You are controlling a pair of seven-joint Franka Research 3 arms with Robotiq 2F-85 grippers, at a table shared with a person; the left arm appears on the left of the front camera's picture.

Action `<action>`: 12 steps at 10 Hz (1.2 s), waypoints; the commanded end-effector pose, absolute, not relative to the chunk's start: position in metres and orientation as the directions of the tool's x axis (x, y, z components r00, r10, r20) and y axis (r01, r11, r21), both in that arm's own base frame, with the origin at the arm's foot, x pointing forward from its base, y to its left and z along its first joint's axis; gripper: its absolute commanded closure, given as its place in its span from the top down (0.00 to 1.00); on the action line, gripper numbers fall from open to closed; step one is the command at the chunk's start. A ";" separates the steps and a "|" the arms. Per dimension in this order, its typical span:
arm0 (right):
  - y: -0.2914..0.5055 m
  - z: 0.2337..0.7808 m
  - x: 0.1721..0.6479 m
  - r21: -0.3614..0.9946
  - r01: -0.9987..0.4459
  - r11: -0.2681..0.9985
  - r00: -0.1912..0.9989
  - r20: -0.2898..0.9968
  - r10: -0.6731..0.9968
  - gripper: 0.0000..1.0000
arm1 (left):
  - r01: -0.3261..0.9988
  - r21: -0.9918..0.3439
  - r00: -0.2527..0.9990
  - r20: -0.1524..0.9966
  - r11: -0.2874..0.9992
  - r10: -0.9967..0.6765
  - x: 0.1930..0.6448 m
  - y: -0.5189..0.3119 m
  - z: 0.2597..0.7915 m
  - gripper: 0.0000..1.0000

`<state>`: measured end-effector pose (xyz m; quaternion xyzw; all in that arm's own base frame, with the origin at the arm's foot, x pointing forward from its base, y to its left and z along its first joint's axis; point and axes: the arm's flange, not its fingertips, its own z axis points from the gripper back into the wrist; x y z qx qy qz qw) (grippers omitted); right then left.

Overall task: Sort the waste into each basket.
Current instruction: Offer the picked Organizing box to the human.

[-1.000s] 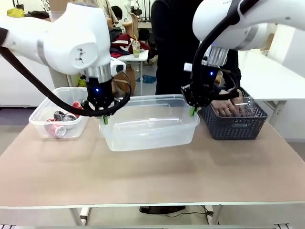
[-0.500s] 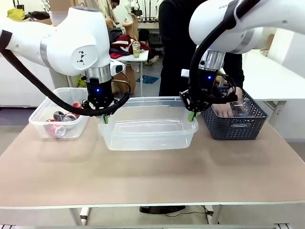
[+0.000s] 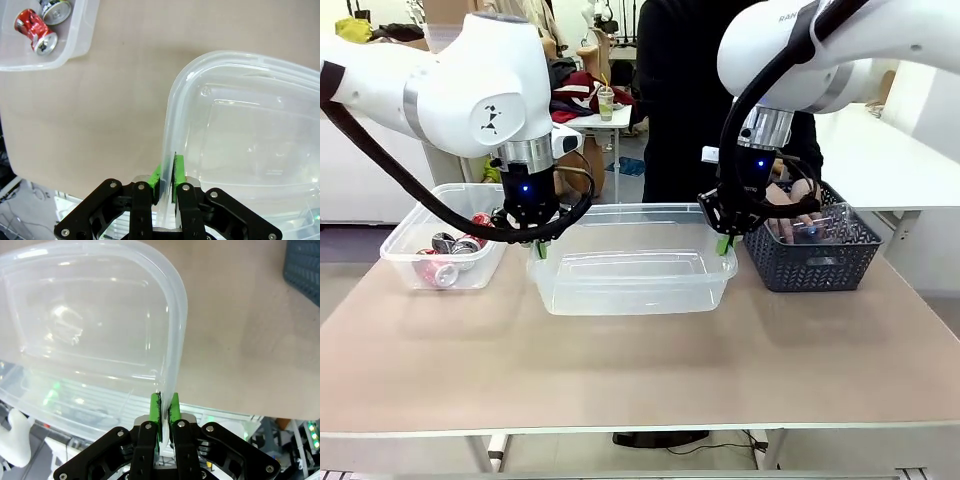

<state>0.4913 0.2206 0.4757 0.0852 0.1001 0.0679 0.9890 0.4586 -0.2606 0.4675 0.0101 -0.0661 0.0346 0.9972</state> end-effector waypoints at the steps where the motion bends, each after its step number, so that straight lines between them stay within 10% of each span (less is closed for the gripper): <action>1: 0.224 0.479 0.488 0.184 -0.126 0.975 0.970 -0.181 0.159 0.08 | -0.071 0.010 0.988 0.136 0.997 0.069 0.460 -0.260 0.467 0.06; 12: 0.224 0.479 0.488 0.184 -0.126 0.975 0.970 -0.181 0.159 0.08 | -0.071 0.010 0.988 0.136 0.997 0.069 0.460 -0.260 0.467 0.06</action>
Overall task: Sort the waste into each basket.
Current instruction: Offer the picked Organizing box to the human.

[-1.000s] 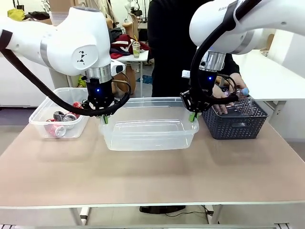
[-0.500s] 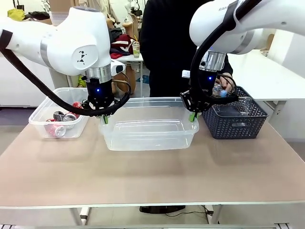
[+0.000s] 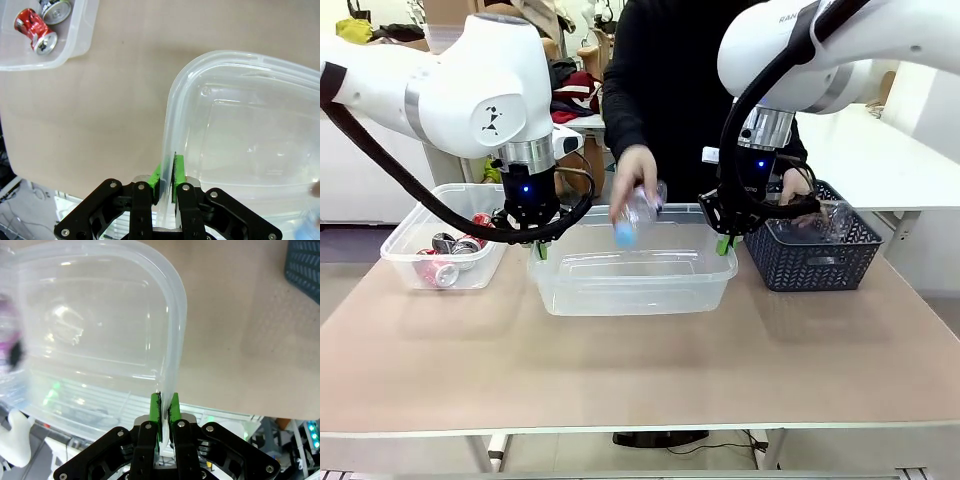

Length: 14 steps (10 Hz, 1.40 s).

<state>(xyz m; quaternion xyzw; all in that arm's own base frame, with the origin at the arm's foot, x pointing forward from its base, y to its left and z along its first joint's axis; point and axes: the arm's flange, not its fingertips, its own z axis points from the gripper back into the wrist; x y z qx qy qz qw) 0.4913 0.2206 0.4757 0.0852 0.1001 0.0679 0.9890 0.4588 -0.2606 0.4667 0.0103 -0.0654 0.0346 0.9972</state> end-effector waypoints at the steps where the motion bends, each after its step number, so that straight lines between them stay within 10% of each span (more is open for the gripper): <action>1: 0.224 0.479 0.488 0.184 -0.126 0.975 0.970 -0.181 0.159 0.08 | -0.071 0.010 0.988 0.136 0.997 0.069 0.460 -0.260 0.467 0.06; 14: 0.224 0.479 0.488 0.184 -0.126 0.975 0.970 -0.181 0.159 0.08 | -0.071 0.010 0.988 0.136 0.997 0.069 0.460 -0.260 0.467 0.06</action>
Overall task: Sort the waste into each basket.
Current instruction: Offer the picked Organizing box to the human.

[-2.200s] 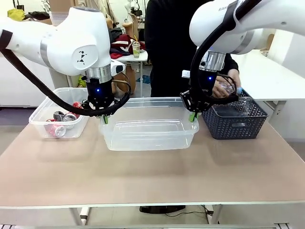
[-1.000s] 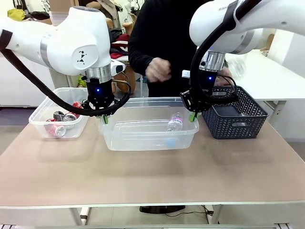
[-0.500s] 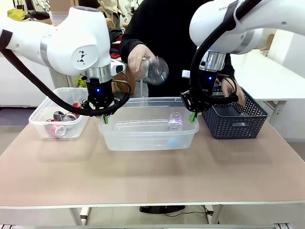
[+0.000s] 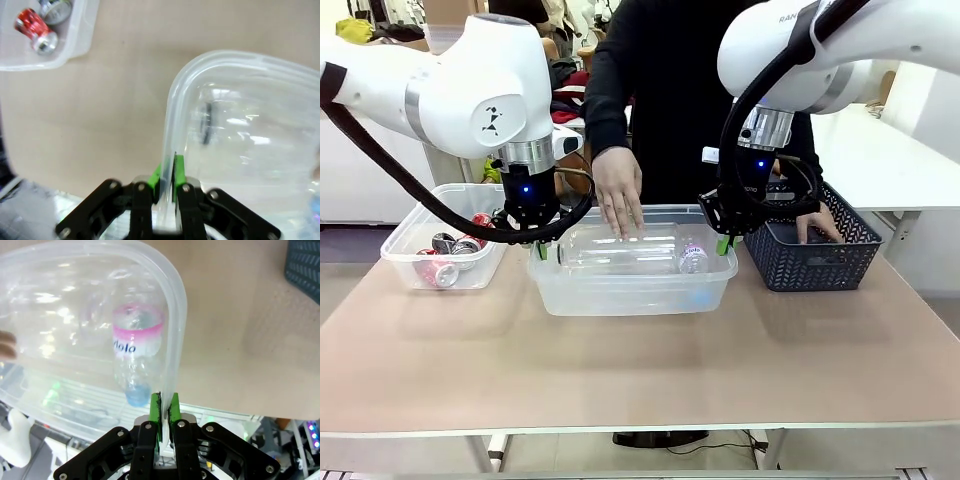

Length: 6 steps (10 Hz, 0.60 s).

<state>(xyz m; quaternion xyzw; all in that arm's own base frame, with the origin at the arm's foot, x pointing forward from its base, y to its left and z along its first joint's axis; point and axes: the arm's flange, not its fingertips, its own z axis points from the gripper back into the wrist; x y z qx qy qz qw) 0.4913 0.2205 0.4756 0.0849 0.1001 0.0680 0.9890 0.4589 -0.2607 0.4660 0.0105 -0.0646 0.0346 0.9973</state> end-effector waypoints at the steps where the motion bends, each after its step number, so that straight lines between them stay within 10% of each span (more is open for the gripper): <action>1: 0.224 0.479 0.488 0.184 -0.126 0.975 0.970 -0.181 0.159 0.08 | -0.071 0.010 0.988 0.136 0.997 0.069 0.460 -0.260 0.467 0.06; 6: 0.224 0.479 0.488 0.184 -0.126 0.975 0.970 -0.181 0.159 0.08 | -0.071 0.010 0.988 0.136 0.997 0.069 0.460 -0.260 0.467 0.06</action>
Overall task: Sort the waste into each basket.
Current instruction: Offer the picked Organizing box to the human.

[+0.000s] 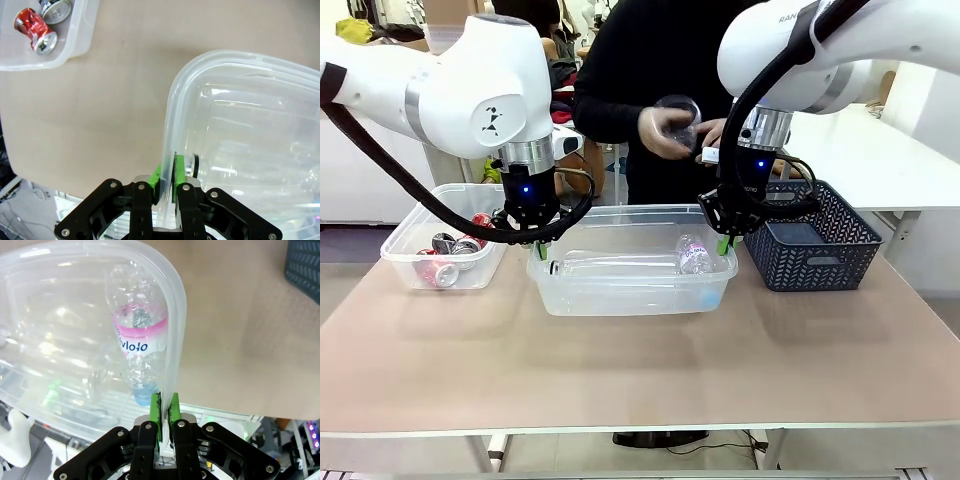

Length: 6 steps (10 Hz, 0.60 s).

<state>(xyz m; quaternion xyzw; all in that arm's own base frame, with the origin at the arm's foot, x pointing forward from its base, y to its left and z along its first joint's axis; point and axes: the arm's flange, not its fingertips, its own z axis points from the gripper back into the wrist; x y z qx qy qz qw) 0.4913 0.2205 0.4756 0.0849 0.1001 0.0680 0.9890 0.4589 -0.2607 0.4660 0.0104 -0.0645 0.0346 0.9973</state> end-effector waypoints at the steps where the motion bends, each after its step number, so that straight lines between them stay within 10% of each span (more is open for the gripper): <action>1: 0.224 0.479 0.488 0.184 -0.126 0.975 0.970 -0.181 0.159 0.08 | -0.071 0.010 0.988 0.136 0.997 0.069 0.460 -0.260 0.467 0.06; 6: 0.224 0.479 0.488 0.184 -0.126 0.975 0.970 -0.181 0.159 0.08 | -0.071 0.010 0.988 0.136 0.997 0.069 0.460 -0.260 0.467 0.06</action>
